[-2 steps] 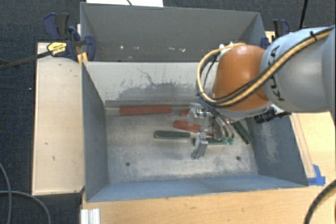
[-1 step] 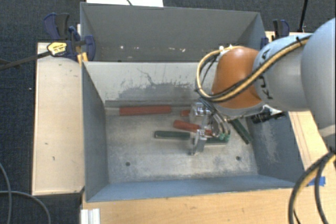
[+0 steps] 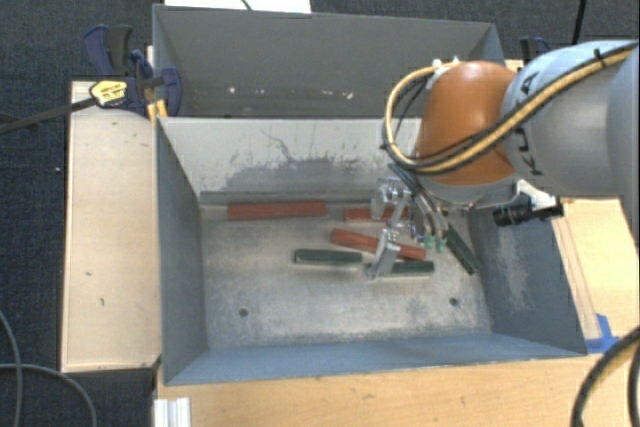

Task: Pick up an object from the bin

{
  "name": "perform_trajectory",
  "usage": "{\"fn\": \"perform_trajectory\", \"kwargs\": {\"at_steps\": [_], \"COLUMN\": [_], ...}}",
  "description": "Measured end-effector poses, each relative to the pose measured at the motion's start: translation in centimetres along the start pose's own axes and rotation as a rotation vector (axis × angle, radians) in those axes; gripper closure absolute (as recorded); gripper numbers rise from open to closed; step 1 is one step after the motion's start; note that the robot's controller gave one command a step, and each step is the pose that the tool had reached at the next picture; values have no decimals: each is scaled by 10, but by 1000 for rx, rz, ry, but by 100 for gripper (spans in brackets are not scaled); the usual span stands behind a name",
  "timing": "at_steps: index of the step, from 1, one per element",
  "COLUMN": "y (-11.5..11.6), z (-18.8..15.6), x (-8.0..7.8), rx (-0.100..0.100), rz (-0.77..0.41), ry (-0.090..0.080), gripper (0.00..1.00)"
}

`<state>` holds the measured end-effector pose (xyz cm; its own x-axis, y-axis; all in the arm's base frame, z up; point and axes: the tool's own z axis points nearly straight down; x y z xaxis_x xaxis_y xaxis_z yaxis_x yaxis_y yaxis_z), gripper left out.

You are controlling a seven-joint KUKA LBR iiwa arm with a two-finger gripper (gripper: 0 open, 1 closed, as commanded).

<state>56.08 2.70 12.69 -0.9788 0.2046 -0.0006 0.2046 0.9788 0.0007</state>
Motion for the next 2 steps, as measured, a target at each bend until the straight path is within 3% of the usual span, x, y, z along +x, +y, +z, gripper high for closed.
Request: {"fn": "perform_trajectory", "kwargs": {"at_steps": [1, 2], "y": [-4, -2], "z": [47, 69], "x": [-4, -5], "rx": [0, 1], "rz": [-92, -52], "ry": [-4, 4], "gripper": [0, 100]}}
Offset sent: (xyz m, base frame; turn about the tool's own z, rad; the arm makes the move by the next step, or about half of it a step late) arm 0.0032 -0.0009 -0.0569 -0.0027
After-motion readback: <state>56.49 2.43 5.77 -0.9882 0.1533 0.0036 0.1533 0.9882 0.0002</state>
